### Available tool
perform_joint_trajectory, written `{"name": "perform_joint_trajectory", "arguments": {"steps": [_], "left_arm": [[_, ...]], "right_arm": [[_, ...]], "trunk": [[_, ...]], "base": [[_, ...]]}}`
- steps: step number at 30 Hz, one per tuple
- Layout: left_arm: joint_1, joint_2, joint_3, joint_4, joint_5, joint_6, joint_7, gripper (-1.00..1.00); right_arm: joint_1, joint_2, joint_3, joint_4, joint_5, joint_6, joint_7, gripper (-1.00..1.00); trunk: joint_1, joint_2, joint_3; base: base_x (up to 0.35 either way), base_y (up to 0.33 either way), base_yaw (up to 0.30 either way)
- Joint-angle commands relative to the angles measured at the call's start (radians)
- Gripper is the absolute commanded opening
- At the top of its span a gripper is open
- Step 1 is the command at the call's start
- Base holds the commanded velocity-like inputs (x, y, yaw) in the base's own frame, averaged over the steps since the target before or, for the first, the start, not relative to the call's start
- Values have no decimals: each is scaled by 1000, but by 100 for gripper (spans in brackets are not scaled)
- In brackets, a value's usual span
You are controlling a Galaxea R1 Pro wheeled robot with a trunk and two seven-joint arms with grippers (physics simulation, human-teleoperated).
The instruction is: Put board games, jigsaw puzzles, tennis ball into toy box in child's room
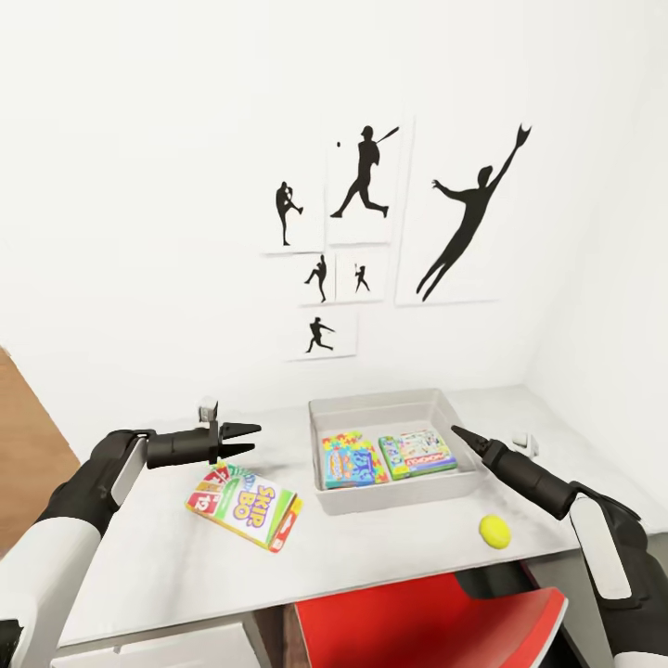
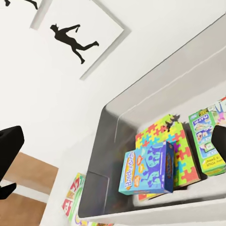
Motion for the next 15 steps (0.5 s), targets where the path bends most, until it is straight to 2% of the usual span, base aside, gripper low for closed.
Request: {"name": "perform_joint_trajectory", "arguments": {"steps": [1,9,15], "left_arm": [[-1,0,0,0,1,6,-2,100],[-1,0,1,0,1,6,-3,100],[-1,8,0,-4,1,6,-3,100]], "right_arm": [[-1,0,-2,0,-2,7,2,100],[-1,0,-2,0,-2,8,0,100],[-1,0,-2,-1,0,8,0,100]], "trunk": [[1,-2,-1],[1,-2,13],[1,-2,20]], "base": [[-97,88,76],[-114,130,91],[-26,38,184]]}}
